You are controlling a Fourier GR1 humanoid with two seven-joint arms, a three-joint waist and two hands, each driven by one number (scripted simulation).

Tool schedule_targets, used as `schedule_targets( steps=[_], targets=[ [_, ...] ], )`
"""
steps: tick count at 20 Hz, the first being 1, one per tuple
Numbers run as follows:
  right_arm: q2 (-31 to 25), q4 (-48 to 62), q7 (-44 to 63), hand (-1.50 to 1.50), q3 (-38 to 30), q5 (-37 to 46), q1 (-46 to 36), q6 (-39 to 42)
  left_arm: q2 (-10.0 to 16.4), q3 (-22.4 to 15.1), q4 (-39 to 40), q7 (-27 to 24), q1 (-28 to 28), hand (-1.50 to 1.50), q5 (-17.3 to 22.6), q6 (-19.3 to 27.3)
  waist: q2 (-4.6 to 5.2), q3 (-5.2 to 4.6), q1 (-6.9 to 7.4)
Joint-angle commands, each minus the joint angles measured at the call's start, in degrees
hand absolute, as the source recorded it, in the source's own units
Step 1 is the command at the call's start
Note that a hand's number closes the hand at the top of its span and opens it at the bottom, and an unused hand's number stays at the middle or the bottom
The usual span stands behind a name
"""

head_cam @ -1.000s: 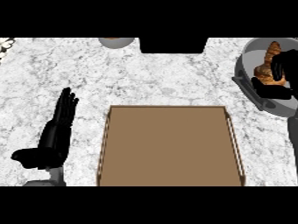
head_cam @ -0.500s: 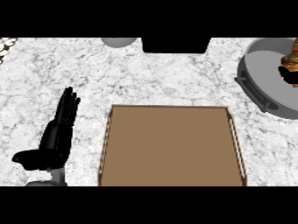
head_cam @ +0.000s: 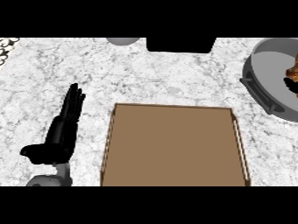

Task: Pick the croissant from the tray and place it in the pot

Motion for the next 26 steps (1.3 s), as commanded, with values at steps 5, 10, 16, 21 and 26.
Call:
schedule_targets(
  steps=[5,10,16,21,26],
  targets=[
    [-2.48,13.22,6.15,-1.50,0.00,2.68,-3.48,2.82,-0.25,0.32,1.04,-0.87,0.59,0.00,0.80,-0.77,0.28,0.04,0.67],
    [-2.66,13.52,-6.15,-1.50,-7.77,-6.49,-3.58,5.74,0.17,-0.04,-0.90,-1.18,1.44,0.00,0.28,-0.76,0.37,0.22,0.87],
    [-1.97,13.01,-15.09,-1.50,-21.76,-21.81,-4.88,10.00,0.78,1.76,-0.27,0.20,0.35,0.00,1.82,-1.17,0.10,0.28,-0.44],
    [-7.56,15.45,-13.88,-1.50,-26.53,-26.44,-3.56,15.23,0.94,1.57,-0.69,0.80,-0.27,0.00,1.16,-0.85,0.55,0.27,0.34],
    [-10.91,15.83,-15.99,-1.50,-28.89,-28.81,-0.25,17.46,-0.33,0.15,1.05,-1.64,0.76,0.00,-0.04,-0.49,0.84,0.32,0.46]
  ],
)
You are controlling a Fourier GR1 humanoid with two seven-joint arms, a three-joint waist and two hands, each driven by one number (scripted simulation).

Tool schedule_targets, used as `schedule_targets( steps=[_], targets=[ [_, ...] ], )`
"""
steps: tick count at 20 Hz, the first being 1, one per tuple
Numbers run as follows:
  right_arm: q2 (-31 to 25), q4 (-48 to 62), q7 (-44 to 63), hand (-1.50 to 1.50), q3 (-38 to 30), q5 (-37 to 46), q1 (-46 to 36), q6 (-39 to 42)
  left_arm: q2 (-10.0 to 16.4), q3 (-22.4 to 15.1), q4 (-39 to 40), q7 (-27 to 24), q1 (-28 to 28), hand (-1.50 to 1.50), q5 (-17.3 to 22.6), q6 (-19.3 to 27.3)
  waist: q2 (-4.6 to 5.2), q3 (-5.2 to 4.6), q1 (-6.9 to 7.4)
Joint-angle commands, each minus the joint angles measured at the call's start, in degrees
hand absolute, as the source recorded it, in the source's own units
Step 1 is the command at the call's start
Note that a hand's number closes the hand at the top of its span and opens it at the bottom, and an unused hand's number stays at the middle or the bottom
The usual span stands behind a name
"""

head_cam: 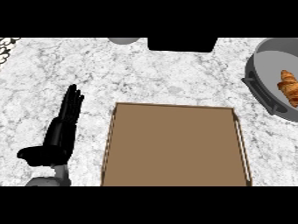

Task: Pick the croissant from the tray and place it in the pot

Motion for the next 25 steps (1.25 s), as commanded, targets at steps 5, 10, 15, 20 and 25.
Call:
schedule_targets(
  steps=[5,10,15,20,25],
  targets=[
    [-4.18,0.32,-5.34,-1.50,-3.93,-4.17,4.72,4.49,-1.67,-1.62,0.50,0.10,-0.88,0.00,-0.97,0.80,0.28,0.14,0.10],
    [-6.62,0.31,-6.79,-1.50,-5.10,-5.40,6.05,6.68,-1.16,-1.46,0.57,-0.49,-0.01,0.00,-0.69,0.04,0.38,0.21,0.58],
    [-8.99,0.64,-7.70,-1.50,-6.32,-6.51,8.59,8.18,-0.33,-0.41,-0.54,0.19,0.41,0.00,0.85,-1.04,0.23,0.23,0.62],
    [-11.82,1.38,-4.55,-1.50,-9.19,-9.10,7.82,8.03,-0.88,-0.86,-1.12,0.95,-1.11,0.00,-0.04,0.00,0.56,0.40,0.81],
    [-12.32,1.24,-5.23,-1.50,-10.94,-10.69,9.54,6.68,-0.57,-0.78,-0.20,-0.29,-0.38,0.00,0.17,-0.76,0.71,0.41,0.98]
  ],
)
